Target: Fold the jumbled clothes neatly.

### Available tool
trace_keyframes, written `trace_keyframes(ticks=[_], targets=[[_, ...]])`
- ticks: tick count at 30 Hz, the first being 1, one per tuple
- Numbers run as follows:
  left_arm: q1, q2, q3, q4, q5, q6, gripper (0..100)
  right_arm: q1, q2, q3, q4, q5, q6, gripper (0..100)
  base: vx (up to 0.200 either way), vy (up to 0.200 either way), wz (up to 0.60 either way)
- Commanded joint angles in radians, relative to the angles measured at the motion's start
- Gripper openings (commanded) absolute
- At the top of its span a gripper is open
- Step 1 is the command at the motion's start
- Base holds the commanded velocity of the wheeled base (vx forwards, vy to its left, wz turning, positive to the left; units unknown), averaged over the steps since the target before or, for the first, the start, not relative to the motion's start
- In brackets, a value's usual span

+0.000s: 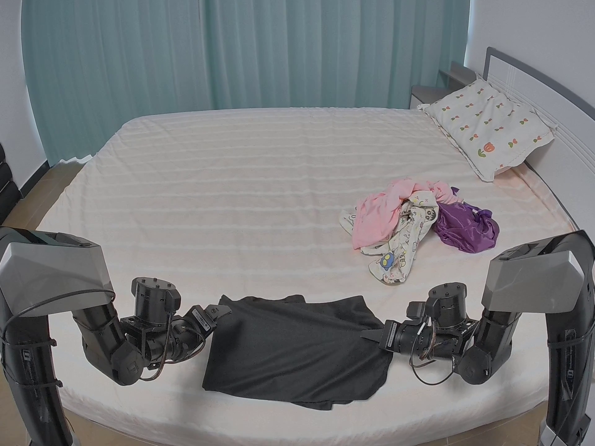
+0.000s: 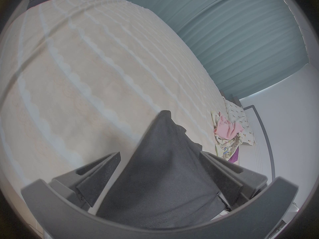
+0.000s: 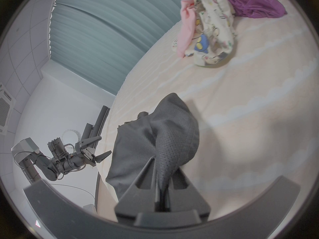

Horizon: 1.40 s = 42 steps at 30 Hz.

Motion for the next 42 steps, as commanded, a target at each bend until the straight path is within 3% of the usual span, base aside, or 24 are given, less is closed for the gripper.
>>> trace_keyframes(ticks=[1,17,18,31,38,40,42], targets=[[-0.001,-0.001,0.0,-0.001,0.0,0.0,100,0.0,-0.008,0.01,0.0,0.0,0.0,0,0.0,-0.2,0.0],[-0.001,-0.01,0.008,-0.001,-0.001,0.001,100,0.0,0.004,0.005,0.0,0.002,0.0,0,0.0,-0.163,0.0],[-0.001,-0.01,0.006,-0.001,-0.001,0.001,100,0.003,0.006,0.005,-0.001,0.003,0.0,100,0.0,0.0,0.0],[-0.003,-0.018,0.008,-0.002,0.006,0.012,100,-0.017,0.015,0.031,-0.093,-0.006,-0.003,100,0.0,0.0,0.0],[-0.058,-0.041,0.031,0.004,0.009,0.018,100,-0.106,0.015,0.005,-0.083,-0.006,-0.008,100,0.0,0.0,0.0],[-0.069,-0.044,0.046,0.007,0.011,0.036,100,-0.11,0.018,0.001,-0.083,-0.006,-0.008,100,0.0,0.0,0.0],[-0.092,-0.045,0.092,0.004,0.014,0.129,100,-0.121,0.036,-0.007,-0.083,-0.006,-0.008,100,0.0,0.0,0.0]])
